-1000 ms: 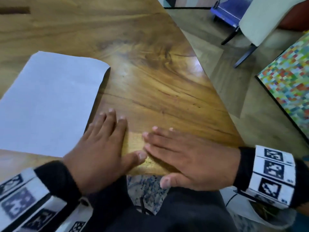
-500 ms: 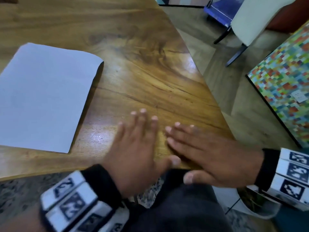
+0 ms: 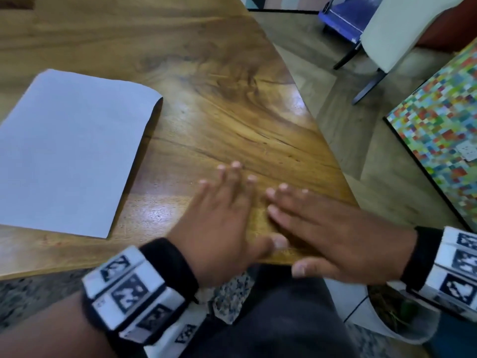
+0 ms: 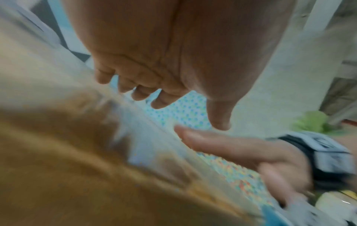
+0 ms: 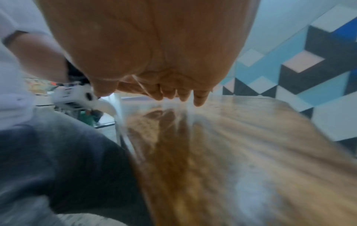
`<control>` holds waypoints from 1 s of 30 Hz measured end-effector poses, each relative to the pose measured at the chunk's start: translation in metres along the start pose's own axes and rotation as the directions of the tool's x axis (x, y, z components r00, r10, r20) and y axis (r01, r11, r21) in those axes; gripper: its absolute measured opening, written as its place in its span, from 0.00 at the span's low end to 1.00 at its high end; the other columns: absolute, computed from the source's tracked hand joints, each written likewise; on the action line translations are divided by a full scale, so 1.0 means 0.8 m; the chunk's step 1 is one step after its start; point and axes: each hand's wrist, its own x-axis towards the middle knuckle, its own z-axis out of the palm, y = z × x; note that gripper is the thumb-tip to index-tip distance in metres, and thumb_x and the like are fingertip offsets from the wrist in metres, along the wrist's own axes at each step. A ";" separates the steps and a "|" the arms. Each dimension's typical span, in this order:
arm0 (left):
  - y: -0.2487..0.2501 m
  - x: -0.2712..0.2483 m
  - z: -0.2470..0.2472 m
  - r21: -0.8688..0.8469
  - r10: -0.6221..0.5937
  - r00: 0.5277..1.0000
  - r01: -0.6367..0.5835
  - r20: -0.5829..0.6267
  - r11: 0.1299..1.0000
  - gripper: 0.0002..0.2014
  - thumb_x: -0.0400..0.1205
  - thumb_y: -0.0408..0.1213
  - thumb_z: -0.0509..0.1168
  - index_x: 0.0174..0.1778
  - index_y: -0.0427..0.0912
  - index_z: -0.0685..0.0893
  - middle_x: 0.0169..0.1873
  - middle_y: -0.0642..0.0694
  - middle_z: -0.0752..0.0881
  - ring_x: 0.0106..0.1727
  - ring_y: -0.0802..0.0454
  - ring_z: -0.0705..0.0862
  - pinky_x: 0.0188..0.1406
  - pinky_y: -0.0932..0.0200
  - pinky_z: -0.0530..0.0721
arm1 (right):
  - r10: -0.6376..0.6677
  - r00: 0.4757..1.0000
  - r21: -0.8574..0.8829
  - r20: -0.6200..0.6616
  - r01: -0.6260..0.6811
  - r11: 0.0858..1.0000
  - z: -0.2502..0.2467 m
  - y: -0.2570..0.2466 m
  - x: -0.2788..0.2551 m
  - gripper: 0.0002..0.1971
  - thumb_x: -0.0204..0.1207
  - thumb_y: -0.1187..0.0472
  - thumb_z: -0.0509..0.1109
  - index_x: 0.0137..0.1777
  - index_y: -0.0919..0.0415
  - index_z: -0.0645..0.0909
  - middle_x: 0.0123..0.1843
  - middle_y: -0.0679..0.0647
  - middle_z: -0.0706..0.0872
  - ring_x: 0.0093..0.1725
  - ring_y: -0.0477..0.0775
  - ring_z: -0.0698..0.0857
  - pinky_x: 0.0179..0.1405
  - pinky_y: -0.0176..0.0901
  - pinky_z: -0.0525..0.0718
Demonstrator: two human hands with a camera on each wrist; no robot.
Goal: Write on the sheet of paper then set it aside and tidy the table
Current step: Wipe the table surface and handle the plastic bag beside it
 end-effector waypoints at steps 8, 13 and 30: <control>-0.025 0.010 -0.004 0.129 -0.122 0.990 0.113 0.064 0.985 0.60 0.70 0.83 0.37 0.88 0.43 0.32 0.85 0.36 0.27 0.86 0.38 0.27 0.87 0.36 0.40 | 0.090 0.991 -0.053 0.099 -0.086 0.995 -0.005 0.041 0.012 0.43 0.78 0.25 0.33 0.85 0.49 0.30 0.86 0.46 0.26 0.84 0.44 0.28 0.86 0.56 0.49; -0.004 0.014 -0.003 -0.072 -0.012 1.000 0.012 -0.008 0.997 0.57 0.73 0.80 0.42 0.88 0.47 0.29 0.87 0.44 0.30 0.87 0.49 0.29 0.88 0.45 0.40 | 0.010 1.000 -0.011 0.006 -0.010 1.000 -0.013 0.008 0.021 0.43 0.80 0.26 0.37 0.87 0.54 0.42 0.89 0.55 0.42 0.88 0.55 0.41 0.83 0.62 0.59; 0.005 -0.020 -0.029 -0.214 0.140 0.978 -0.105 0.156 0.971 0.41 0.79 0.74 0.55 0.84 0.54 0.68 0.85 0.47 0.67 0.87 0.51 0.61 0.83 0.48 0.68 | -0.034 0.999 -0.089 0.004 0.034 0.995 -0.051 0.032 0.104 0.33 0.83 0.42 0.38 0.88 0.51 0.43 0.88 0.46 0.39 0.86 0.48 0.36 0.87 0.49 0.45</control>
